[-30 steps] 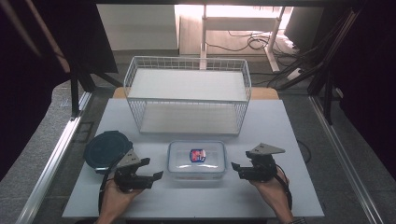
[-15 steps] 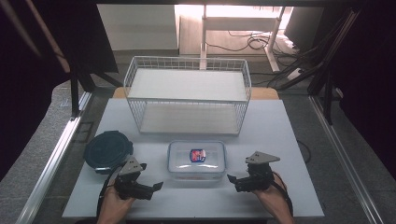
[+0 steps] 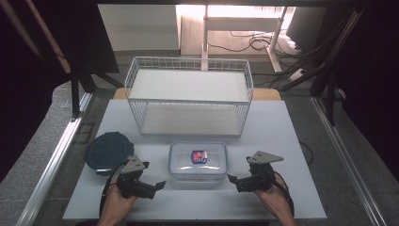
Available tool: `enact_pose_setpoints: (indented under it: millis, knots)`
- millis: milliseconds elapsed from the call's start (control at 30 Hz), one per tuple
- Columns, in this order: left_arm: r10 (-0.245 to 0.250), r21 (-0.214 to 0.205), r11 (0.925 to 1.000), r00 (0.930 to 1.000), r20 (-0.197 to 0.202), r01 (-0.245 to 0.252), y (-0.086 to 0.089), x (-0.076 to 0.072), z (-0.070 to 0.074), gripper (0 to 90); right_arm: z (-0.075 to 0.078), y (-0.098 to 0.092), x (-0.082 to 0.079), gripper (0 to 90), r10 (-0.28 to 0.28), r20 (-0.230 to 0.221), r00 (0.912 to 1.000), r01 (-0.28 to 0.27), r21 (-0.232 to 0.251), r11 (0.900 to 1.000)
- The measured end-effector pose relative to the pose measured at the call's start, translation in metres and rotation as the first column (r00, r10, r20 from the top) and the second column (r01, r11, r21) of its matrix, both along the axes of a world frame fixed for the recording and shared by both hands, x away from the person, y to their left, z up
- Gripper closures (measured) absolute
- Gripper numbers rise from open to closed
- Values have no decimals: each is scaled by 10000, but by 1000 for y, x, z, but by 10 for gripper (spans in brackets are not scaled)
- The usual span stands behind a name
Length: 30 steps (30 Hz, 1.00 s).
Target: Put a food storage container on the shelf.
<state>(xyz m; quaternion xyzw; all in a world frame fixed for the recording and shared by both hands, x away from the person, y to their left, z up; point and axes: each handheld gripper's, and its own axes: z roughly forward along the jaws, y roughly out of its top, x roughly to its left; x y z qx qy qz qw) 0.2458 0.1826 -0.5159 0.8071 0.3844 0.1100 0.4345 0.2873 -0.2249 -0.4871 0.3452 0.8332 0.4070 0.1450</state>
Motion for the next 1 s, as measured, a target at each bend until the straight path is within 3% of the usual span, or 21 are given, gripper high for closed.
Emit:
enact_pose_setpoints:
  millis: [200,400,567,633,733,767,800,833,867,900,933,967,1000]
  knots:
    - [-128,-708,9974,9989,-445,97,-1,18,10,21,3,12,8,20,98,-362,9993,-98,3,10000]
    - [-416,-261,9989,9963,-746,398,-16,33,17,14,4,23,21,6,412,-1166,9923,-405,85,9991]
    - [-766,-612,9956,9918,-1025,705,-25,50,21,13,6,30,31,0,418,-1442,9887,-407,112,9991]
    - [-1016,-993,9912,9836,-1488,874,-31,66,17,1,5,35,41,0,559,-1945,9793,-525,226,9984]
    - [-1178,-1384,9859,9773,-1762,939,-34,75,11,0,0,40,52,0,847,-2653,9604,-716,587,9957]
    - [-1239,-1383,9856,9726,-1967,976,-36,78,7,0,0,40,52,0,847,-2653,9604,-716,587,9957]
    - [-1574,-1632,9792,9594,-2340,1208,-38,83,0,0,-3,44,56,0,962,-3100,9458,-721,883,9935]
    - [-1574,-1632,9792,9594,-2340,1208,-38,83,0,0,-3,44,56,0,962,-3100,9458,-721,883,9935]
    - [-1670,-1891,9747,9499,-2642,1187,-38,84,-3,0,-4,45,58,0,966,-3300,9390,-689,946,9931]
    - [-1721,-1977,9731,9443,-2805,1186,-37,84,-4,0,-7,44,62,28,1068,-3872,9158,-581,1353,9891]
    - [-1944,-1988,9705,9300,-3120,1362,-36,83,-4,0,-9,43,63,32,1056,-4072,9072,-492,1467,9880]
    - [-1889,-2084,9701,9260,-3270,1243,-35,81,-4,2,-11,41,65,39,1050,-4336,8950,-370,1624,9860]
    - [-1889,-2084,9701,9260,-3270,1243,-35,81,-4,24,-11,41,65,39,1050,-4336,8950,-370,1624,9860]
